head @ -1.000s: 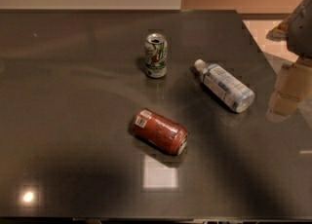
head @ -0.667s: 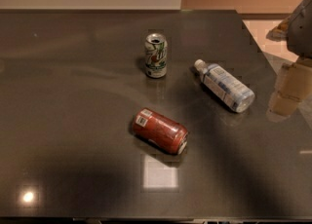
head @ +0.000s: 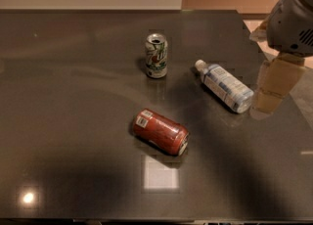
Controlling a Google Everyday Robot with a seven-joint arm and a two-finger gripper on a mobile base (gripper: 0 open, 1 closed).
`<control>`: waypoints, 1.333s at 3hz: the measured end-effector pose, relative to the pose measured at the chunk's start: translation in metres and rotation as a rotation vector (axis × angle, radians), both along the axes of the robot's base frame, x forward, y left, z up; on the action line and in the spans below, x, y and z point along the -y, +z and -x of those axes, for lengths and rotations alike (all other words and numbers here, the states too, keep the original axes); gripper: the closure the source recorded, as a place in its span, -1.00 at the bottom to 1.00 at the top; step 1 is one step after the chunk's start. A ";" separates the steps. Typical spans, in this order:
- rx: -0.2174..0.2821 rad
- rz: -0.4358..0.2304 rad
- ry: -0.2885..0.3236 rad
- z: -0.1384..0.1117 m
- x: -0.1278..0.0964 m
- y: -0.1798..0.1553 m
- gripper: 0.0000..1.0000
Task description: Pick coke can
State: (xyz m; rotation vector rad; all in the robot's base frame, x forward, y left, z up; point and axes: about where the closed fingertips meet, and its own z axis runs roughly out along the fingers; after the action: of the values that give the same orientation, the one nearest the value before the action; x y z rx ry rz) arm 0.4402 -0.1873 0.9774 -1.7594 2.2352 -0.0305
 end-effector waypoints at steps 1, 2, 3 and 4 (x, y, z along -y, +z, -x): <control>-0.055 -0.041 0.030 0.001 -0.047 -0.008 -1.00; -0.109 -0.082 0.038 0.009 -0.098 -0.019 -1.00; -0.110 -0.084 0.026 0.021 -0.136 -0.030 -1.00; -0.064 -0.042 -0.005 0.030 -0.159 -0.050 -1.00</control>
Offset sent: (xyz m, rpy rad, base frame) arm -0.0252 0.1551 -0.0360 0.1202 0.2113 0.0349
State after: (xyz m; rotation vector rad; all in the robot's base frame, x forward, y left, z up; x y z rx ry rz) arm 0.4106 -0.0282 0.9279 -1.7563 2.2682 0.0722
